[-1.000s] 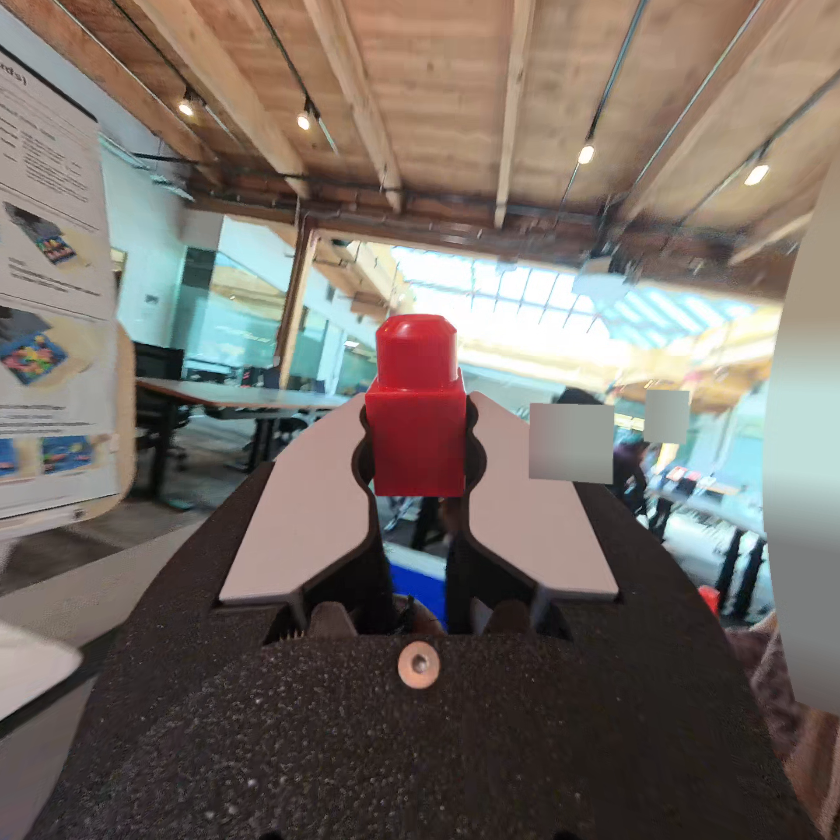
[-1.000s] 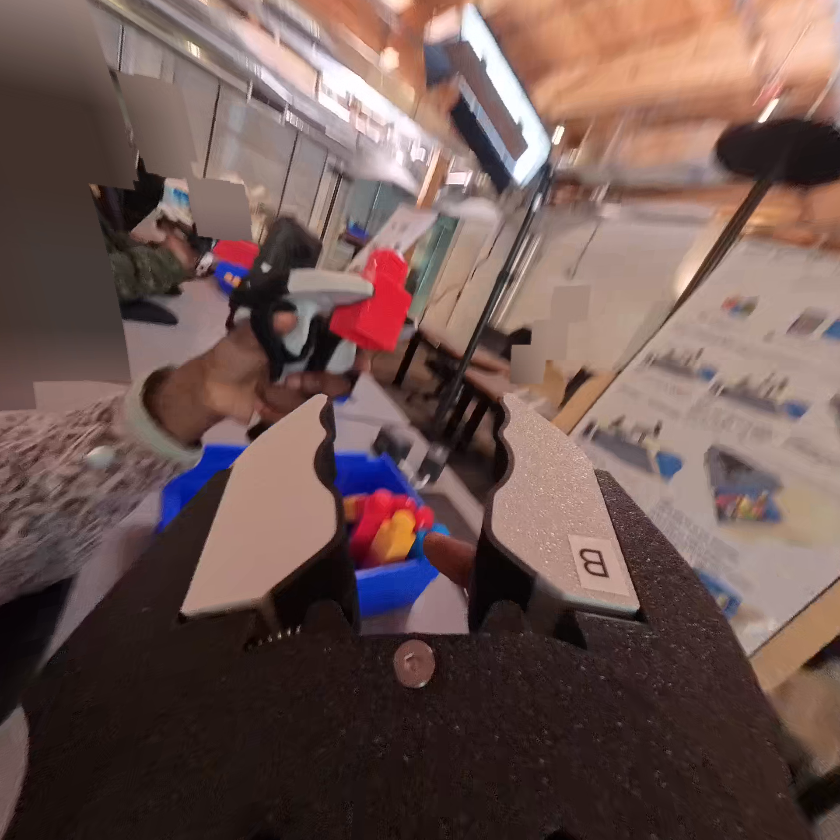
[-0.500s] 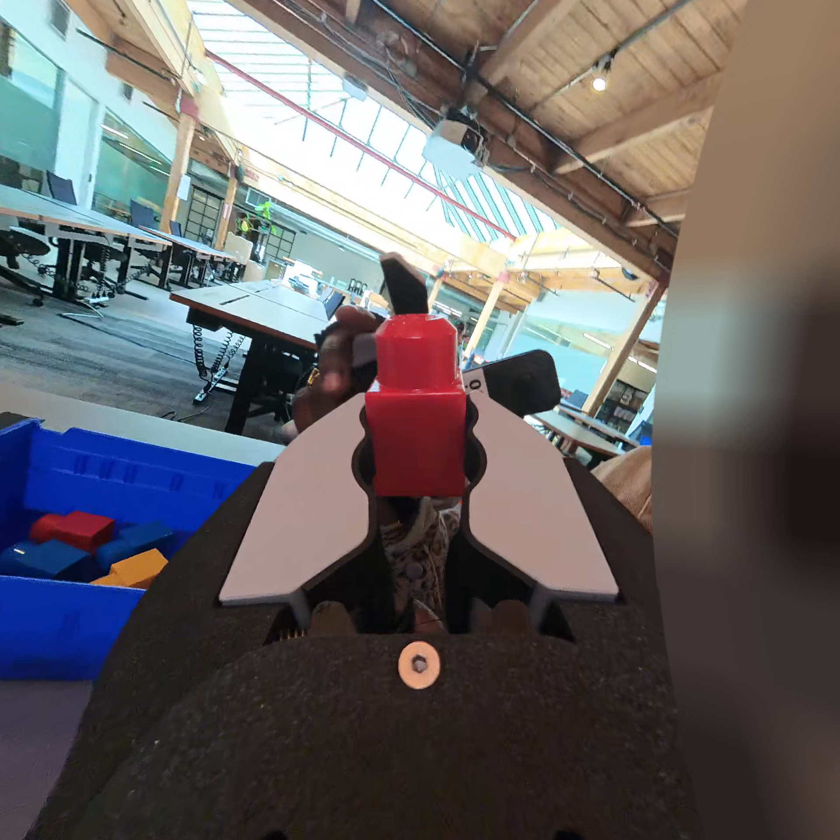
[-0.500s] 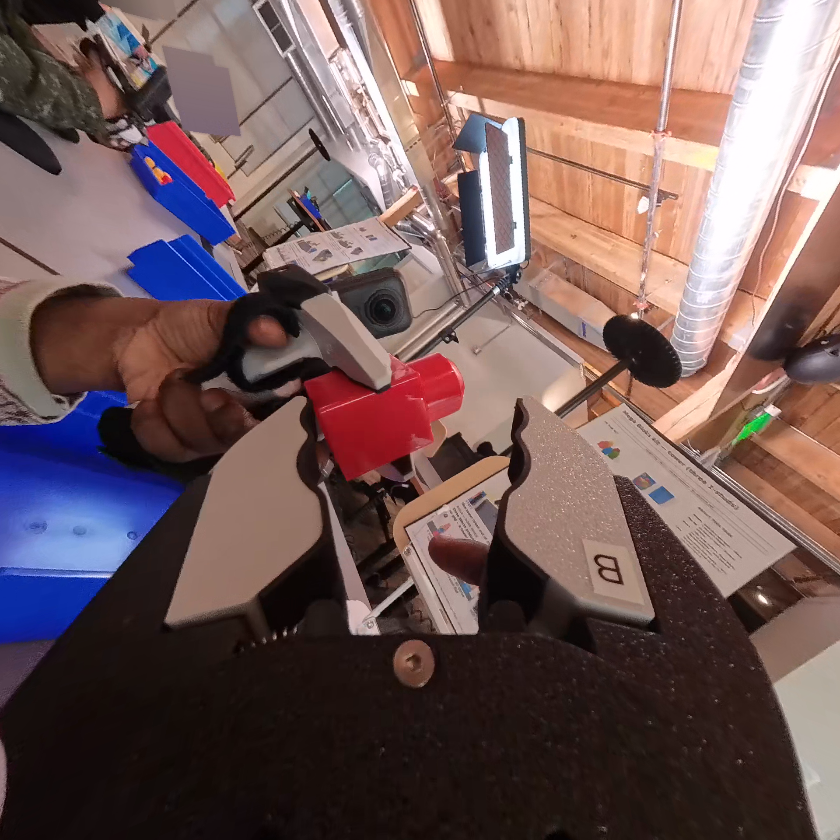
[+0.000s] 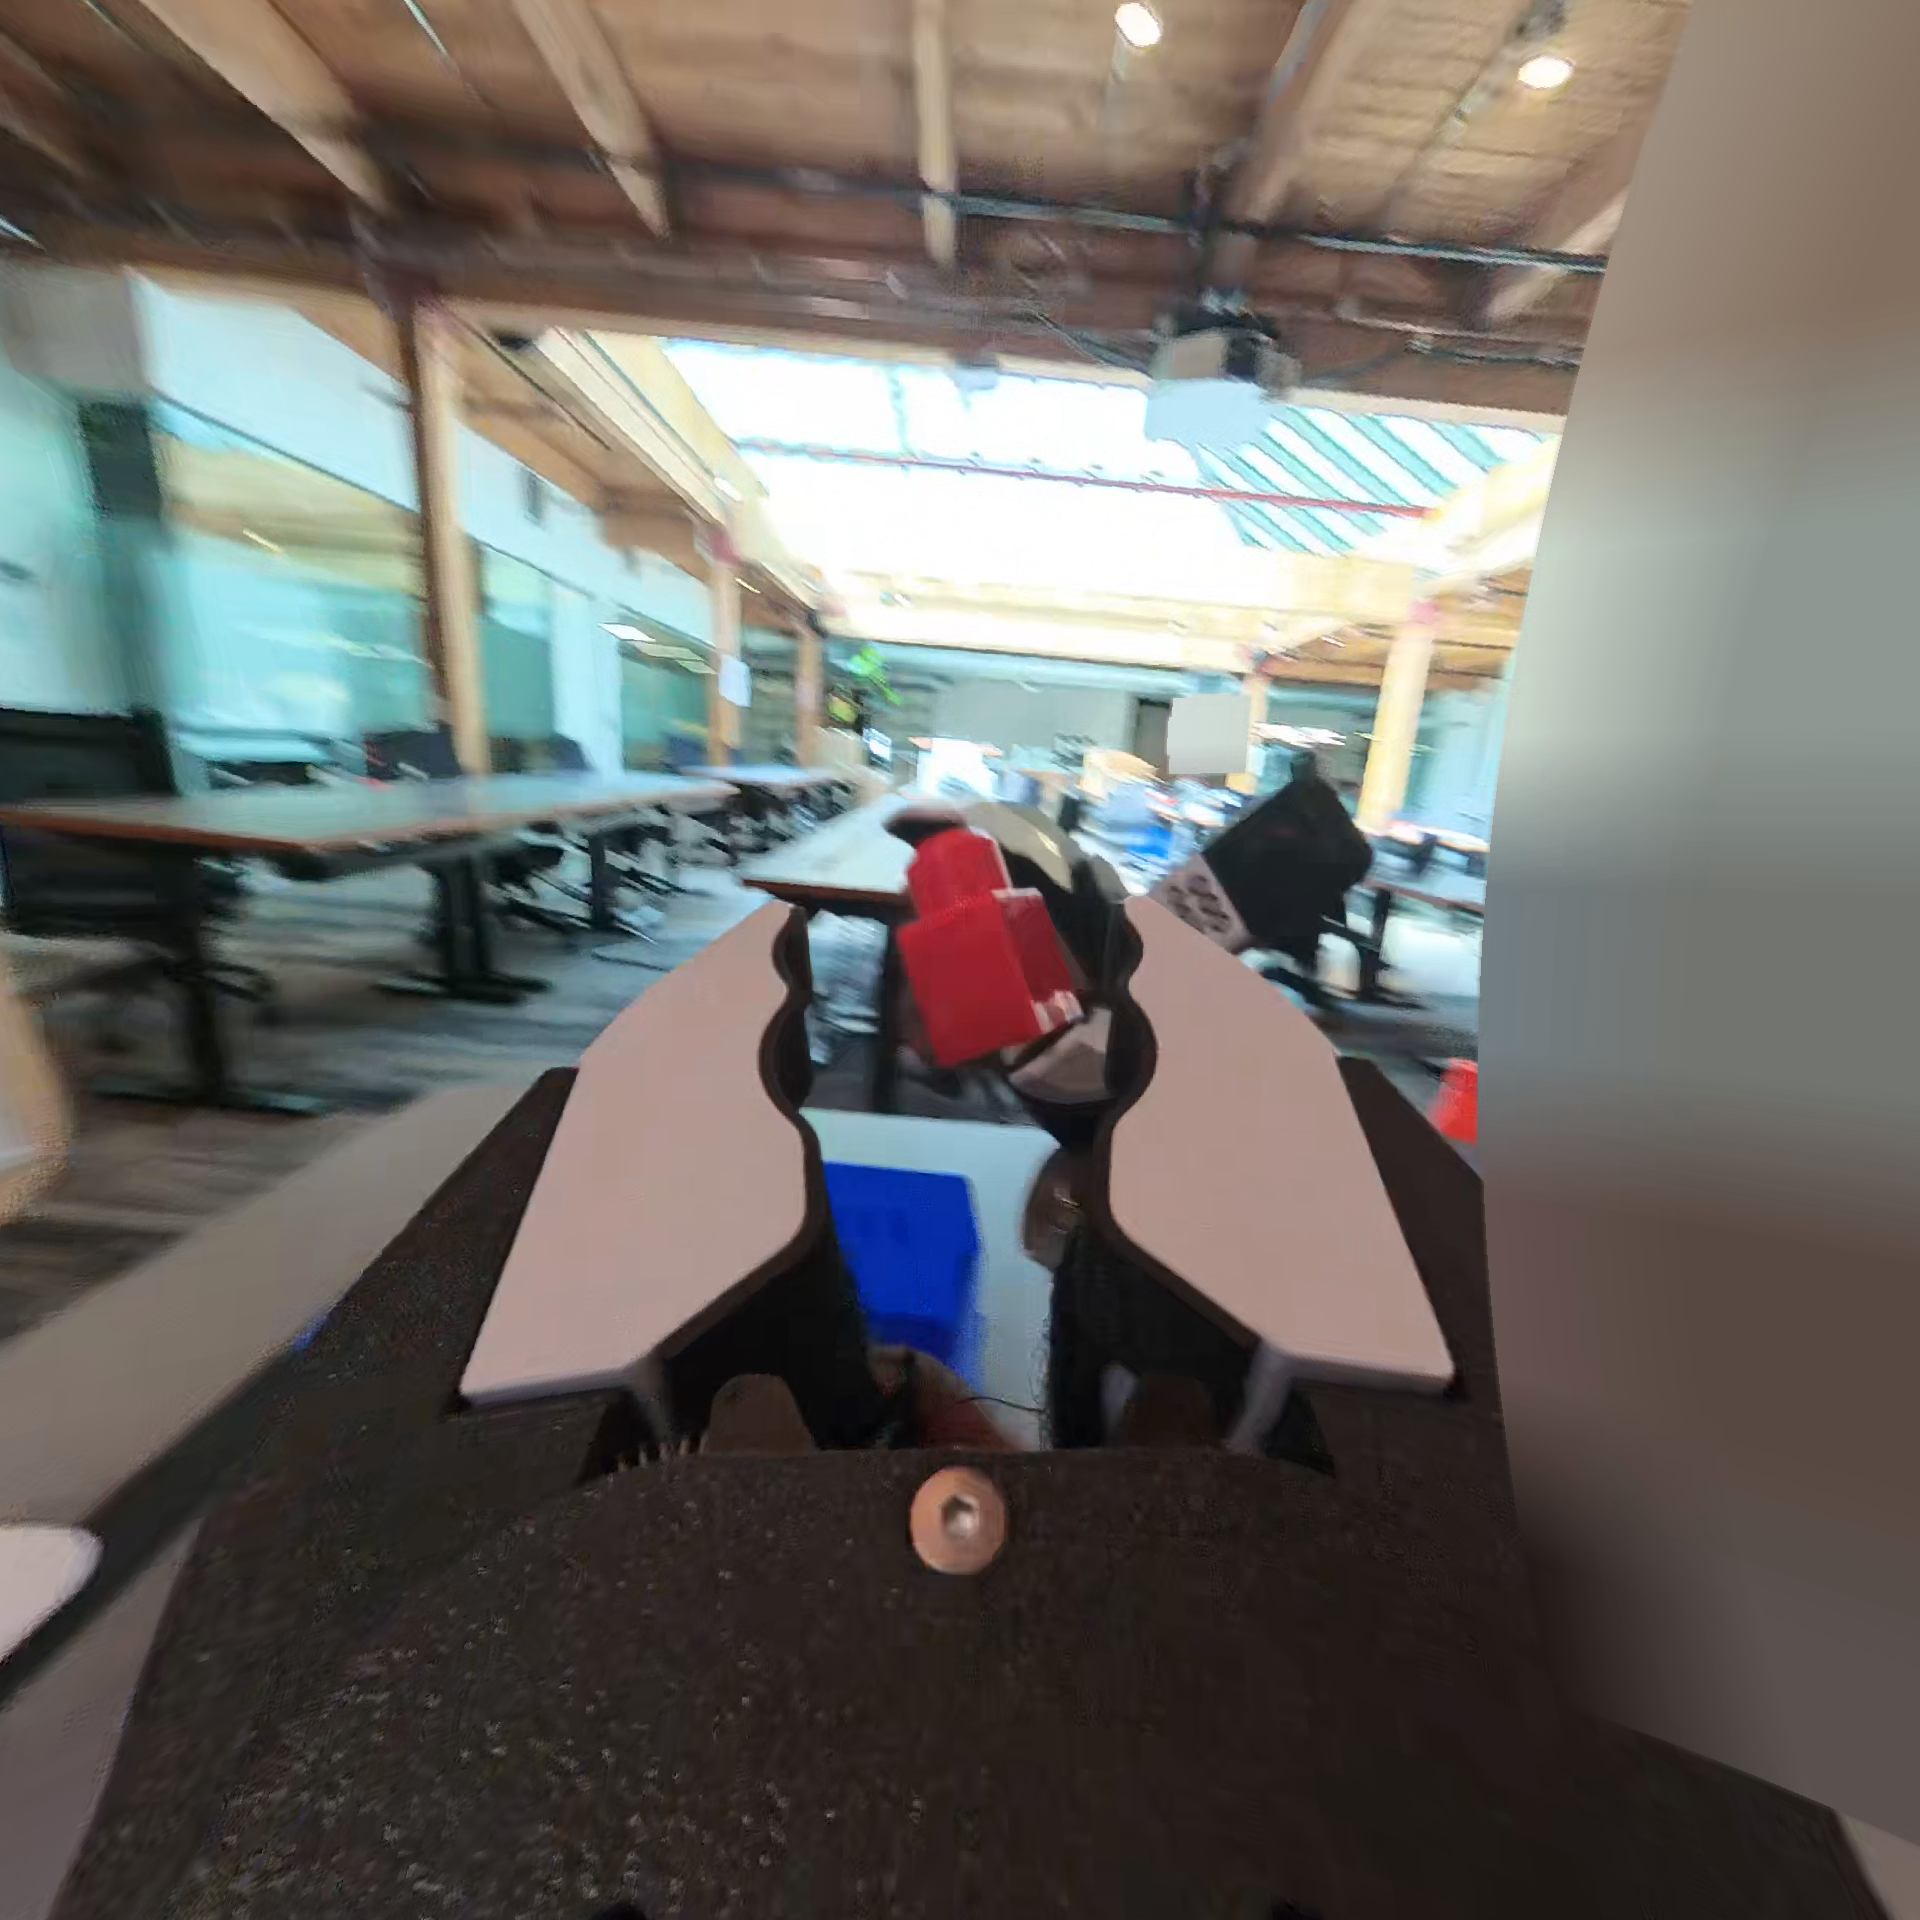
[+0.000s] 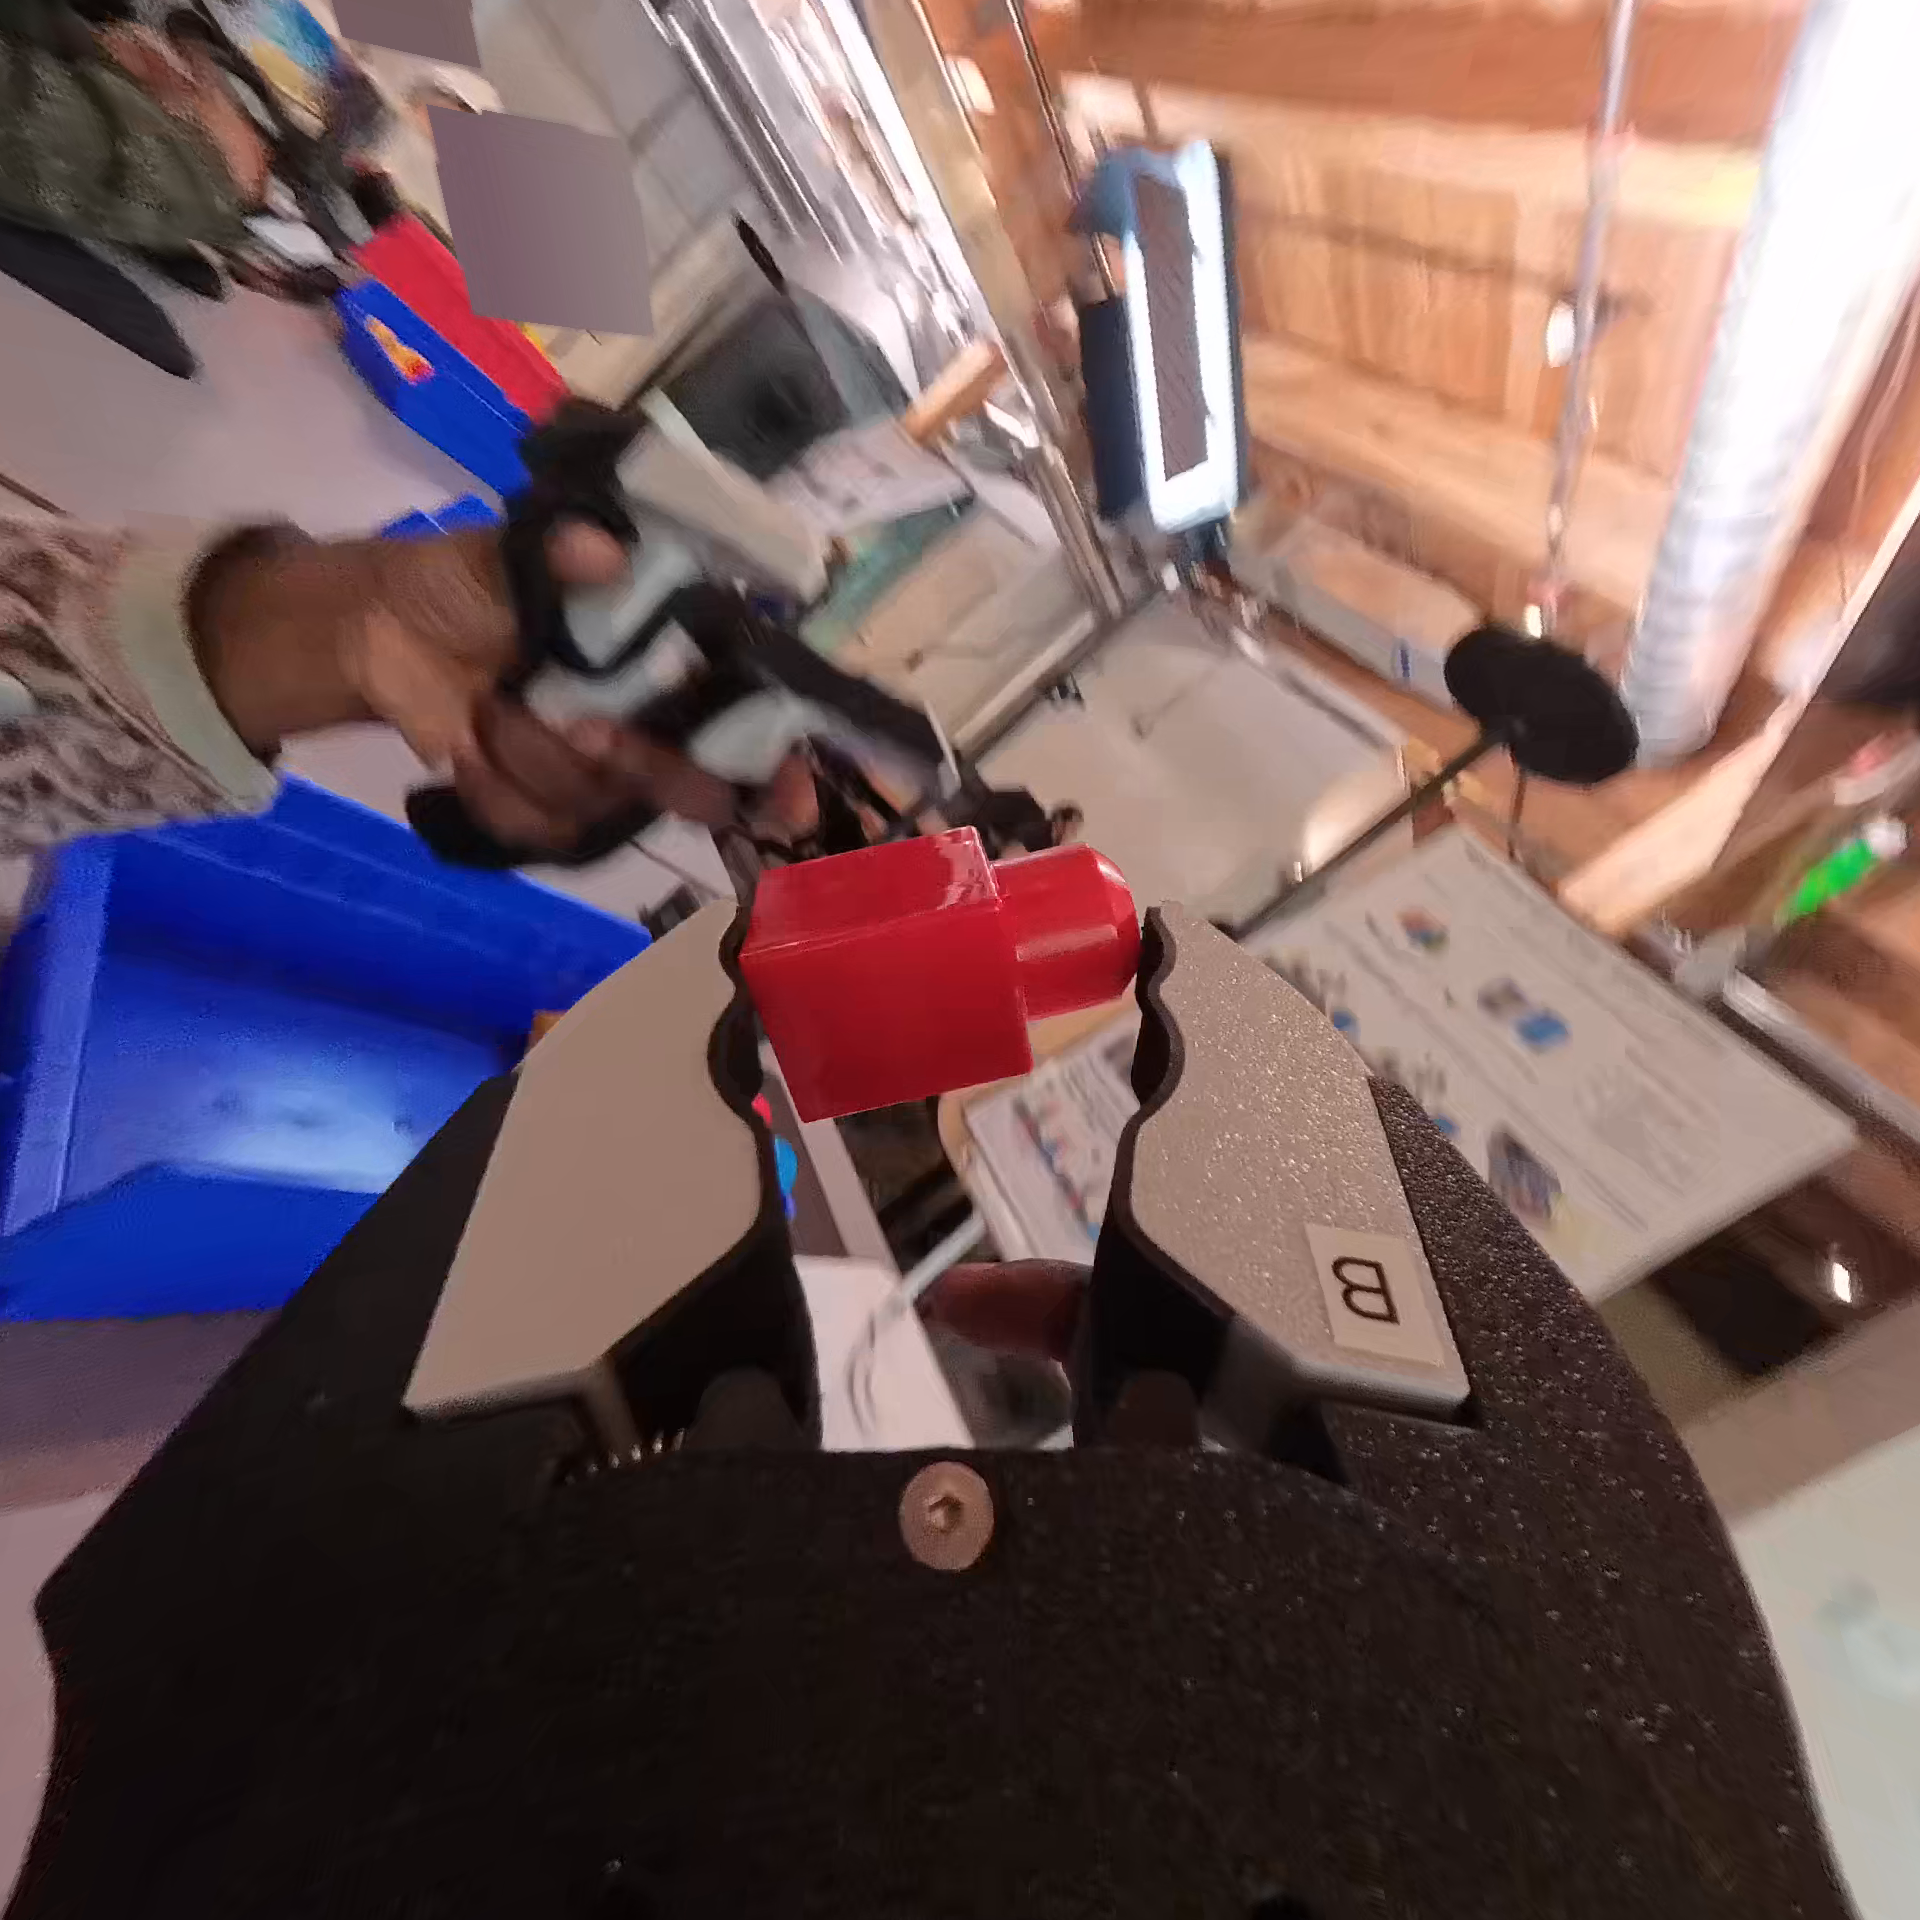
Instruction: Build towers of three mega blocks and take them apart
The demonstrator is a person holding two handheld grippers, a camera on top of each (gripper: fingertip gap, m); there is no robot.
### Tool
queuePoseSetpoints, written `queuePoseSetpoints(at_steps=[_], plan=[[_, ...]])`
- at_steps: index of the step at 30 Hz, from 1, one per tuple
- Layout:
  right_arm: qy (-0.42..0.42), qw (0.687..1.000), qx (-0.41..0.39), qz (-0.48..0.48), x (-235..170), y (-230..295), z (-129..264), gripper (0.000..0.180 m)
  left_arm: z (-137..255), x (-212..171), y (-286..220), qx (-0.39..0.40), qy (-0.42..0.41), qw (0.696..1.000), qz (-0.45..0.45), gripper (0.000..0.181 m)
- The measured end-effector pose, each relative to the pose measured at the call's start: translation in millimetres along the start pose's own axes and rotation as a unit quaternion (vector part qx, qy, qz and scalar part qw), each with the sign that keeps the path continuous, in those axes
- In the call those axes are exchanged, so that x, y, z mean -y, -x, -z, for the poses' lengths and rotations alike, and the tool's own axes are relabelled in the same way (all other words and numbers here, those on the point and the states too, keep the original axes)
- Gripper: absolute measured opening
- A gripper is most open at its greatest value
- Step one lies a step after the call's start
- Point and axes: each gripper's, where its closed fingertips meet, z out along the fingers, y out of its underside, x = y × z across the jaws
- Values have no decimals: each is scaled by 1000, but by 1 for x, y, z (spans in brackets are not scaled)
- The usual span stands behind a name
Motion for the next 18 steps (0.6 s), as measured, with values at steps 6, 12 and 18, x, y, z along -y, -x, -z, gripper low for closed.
queuePoseSetpoints(at_steps=[6,12,18], plan=[[287,945,-50,-146,-114,-28,78,70,96,70,51,300,-107,939,-129,40],[556,775,53,-297,-204,38,147,71,162,110,38,340,-226,904,-129,34],[574,696,229,-365,-224,109,133,71,186,118,35,347,-264,893,-116,33]])
